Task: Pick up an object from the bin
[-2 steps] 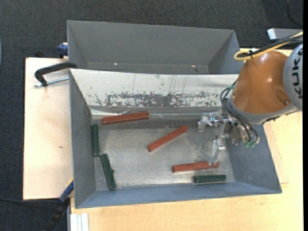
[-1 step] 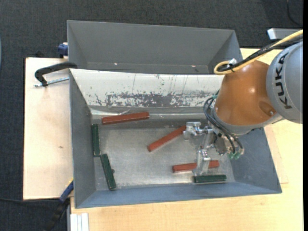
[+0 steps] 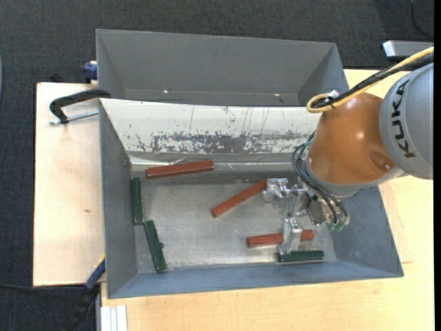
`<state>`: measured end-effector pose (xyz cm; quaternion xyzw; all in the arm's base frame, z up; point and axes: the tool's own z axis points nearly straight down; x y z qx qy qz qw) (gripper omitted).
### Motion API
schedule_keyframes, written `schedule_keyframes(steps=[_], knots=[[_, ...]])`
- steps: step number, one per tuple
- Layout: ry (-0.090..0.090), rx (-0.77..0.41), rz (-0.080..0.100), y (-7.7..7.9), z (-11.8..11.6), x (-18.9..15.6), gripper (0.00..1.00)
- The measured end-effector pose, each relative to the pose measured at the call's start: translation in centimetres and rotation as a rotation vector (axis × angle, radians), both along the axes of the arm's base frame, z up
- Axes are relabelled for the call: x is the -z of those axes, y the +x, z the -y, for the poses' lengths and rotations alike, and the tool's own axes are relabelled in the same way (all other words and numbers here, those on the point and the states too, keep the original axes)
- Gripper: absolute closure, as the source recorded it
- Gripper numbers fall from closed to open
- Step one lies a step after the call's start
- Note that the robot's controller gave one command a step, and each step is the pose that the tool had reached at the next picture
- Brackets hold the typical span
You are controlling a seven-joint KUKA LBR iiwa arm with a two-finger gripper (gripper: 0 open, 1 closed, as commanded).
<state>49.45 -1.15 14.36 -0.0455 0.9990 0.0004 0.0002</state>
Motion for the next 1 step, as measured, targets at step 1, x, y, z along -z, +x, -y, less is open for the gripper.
schedule_keyframes(steps=[1], knots=[[0.001, 0.066, 0.000, -0.16, 0.54, 7.38, 0.00]])
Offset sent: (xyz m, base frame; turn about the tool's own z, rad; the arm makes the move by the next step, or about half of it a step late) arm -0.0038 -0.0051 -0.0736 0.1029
